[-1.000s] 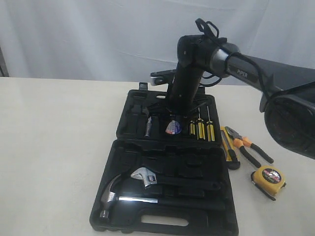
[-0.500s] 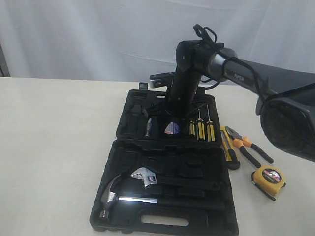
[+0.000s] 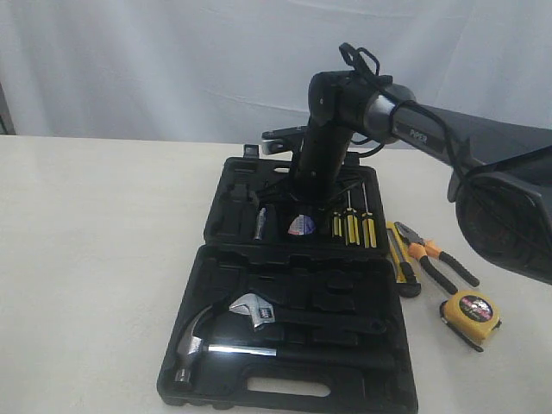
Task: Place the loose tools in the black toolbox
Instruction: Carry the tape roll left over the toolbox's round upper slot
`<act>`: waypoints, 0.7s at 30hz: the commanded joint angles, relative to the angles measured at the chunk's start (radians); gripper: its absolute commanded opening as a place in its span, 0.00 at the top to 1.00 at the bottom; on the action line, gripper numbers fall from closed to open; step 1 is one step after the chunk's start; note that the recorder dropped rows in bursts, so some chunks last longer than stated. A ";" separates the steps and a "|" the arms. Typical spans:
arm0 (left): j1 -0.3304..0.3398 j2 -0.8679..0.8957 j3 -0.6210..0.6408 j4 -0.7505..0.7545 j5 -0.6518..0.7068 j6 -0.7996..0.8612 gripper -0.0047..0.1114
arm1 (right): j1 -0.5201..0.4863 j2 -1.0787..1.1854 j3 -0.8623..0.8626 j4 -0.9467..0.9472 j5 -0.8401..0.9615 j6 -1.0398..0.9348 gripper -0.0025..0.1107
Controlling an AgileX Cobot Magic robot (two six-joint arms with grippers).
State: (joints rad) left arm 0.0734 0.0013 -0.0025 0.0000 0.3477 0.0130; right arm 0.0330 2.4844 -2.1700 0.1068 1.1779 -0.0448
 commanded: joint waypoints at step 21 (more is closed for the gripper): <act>-0.005 -0.001 0.003 0.000 -0.005 -0.006 0.96 | 0.000 -0.059 -0.005 -0.006 -0.044 -0.024 0.33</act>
State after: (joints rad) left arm 0.0734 0.0013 -0.0025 0.0000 0.3477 0.0130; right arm 0.0370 2.4591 -2.1719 0.1133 1.1422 -0.0594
